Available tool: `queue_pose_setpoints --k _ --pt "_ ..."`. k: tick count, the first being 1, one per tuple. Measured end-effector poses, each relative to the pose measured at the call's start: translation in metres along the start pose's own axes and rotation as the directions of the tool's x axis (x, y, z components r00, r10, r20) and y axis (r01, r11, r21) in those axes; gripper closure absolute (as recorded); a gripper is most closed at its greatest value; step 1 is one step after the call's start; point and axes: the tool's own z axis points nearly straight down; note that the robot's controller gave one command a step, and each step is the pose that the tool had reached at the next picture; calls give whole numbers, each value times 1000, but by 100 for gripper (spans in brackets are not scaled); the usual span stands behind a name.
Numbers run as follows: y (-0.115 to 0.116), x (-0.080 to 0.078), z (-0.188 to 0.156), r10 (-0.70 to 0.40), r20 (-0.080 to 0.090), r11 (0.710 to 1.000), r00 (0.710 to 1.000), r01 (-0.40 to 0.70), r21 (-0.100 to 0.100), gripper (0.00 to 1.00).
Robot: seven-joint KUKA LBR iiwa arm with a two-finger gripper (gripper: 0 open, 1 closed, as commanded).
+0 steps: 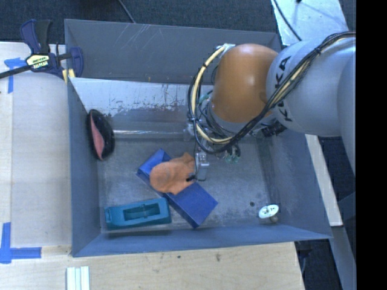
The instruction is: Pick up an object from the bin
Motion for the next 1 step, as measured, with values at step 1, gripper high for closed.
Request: queue_pose_setpoints --k 1 --pt "2 4 29 -63 6 998 998 63 1 0"
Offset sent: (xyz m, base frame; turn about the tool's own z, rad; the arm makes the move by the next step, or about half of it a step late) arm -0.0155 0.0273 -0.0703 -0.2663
